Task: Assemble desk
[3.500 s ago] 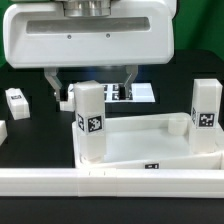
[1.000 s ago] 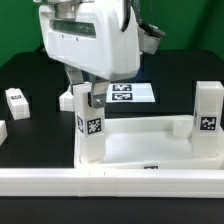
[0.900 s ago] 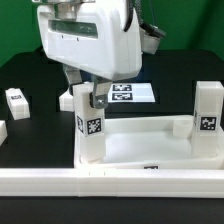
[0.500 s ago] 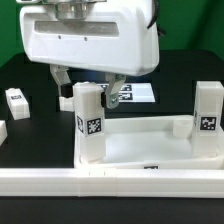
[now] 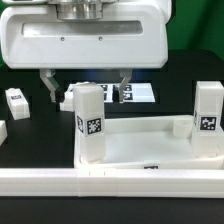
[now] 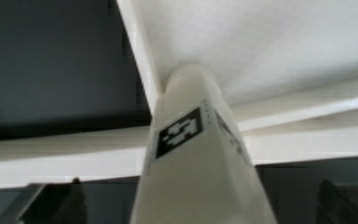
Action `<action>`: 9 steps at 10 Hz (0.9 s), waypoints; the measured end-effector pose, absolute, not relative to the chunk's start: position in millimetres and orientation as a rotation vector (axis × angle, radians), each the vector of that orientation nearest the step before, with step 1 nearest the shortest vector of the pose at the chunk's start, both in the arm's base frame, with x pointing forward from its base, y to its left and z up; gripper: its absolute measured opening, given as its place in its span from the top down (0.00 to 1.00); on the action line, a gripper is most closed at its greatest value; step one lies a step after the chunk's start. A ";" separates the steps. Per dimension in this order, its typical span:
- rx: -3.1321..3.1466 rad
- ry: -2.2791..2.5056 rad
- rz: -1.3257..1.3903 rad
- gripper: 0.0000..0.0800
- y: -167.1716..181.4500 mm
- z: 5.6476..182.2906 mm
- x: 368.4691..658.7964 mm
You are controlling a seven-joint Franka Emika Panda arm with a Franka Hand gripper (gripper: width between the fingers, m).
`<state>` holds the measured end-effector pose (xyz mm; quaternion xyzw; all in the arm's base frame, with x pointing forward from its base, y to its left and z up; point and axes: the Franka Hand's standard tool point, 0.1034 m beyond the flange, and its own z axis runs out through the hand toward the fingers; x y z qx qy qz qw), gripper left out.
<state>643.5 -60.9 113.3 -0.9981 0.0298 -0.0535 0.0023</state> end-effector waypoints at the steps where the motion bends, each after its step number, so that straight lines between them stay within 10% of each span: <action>1: -3.138 -0.103 -0.166 0.19 -58.8 113.4 643.6; 5: -3.143 -0.350 -0.160 0.20 -57.8 114.2 643.9; 7: -3.143 -0.348 -0.159 0.64 -58.1 114.0 643.8; 9: -3.145 -0.311 -0.159 0.64 -58.1 113.9 643.7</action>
Offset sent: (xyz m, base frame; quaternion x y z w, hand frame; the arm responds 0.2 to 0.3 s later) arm 0.0019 0.0103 0.0053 -0.0099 -0.0101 -0.1781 0.9839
